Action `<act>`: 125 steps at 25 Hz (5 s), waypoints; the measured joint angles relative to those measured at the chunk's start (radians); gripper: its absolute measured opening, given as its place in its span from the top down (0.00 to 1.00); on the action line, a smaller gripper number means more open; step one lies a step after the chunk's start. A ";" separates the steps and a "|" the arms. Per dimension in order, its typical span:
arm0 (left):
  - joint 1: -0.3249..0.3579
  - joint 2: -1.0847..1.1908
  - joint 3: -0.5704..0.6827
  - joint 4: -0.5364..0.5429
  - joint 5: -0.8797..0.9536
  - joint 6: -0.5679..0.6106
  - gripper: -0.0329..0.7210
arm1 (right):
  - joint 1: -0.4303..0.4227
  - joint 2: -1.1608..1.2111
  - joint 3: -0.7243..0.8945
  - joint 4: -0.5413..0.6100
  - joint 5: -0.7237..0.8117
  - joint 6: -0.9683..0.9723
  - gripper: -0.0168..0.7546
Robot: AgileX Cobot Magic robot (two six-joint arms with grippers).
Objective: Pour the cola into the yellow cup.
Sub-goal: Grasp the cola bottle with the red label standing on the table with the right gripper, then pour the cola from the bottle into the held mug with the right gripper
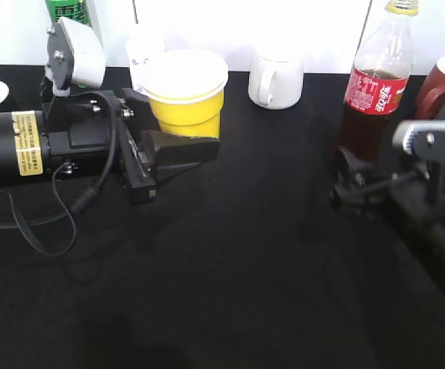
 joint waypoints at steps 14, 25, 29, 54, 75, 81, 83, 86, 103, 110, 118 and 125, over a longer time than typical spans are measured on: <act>0.000 0.000 0.000 0.000 0.000 0.000 0.36 | -0.095 0.005 -0.178 0.099 0.155 -0.203 0.15; 0.000 0.000 0.000 0.000 0.000 0.000 0.36 | -0.159 0.155 -0.239 0.095 0.122 -0.241 0.16; 0.000 0.000 0.000 0.000 0.000 0.000 0.36 | -0.172 0.155 -0.281 0.047 0.122 -0.241 0.17; 0.000 0.000 0.000 0.001 -0.001 0.000 0.36 | -0.254 0.188 -0.355 -0.079 0.119 -0.236 0.32; -0.112 0.165 -0.255 -0.052 0.087 0.000 0.36 | -0.254 -0.003 -0.355 -0.465 0.136 -1.069 0.32; -0.098 0.165 -0.242 -0.042 0.172 0.000 0.36 | -0.254 -0.003 -0.355 -0.393 0.060 -1.119 0.32; -0.075 0.165 -0.242 -0.043 0.176 0.000 0.36 | -0.254 -0.003 -0.355 -0.396 0.082 -1.167 0.32; -0.062 0.165 -0.234 -0.044 0.184 0.000 0.36 | -0.254 -0.003 -0.355 -0.401 0.101 -1.198 0.32; -0.062 0.183 -0.215 0.018 0.111 -0.004 0.36 | -0.254 -0.003 -0.355 -0.400 0.049 -1.605 0.33; -0.062 0.183 -0.215 0.017 0.113 -0.005 0.36 | -0.254 -0.003 -0.355 -0.428 0.048 -1.652 0.33; -0.062 0.183 -0.215 0.017 0.116 -0.007 0.36 | -0.254 -0.003 -0.355 -0.429 0.045 -1.680 0.33; -0.062 0.183 -0.215 0.017 0.121 -0.007 0.36 | -0.254 -0.003 -0.355 -0.432 0.044 -1.700 0.33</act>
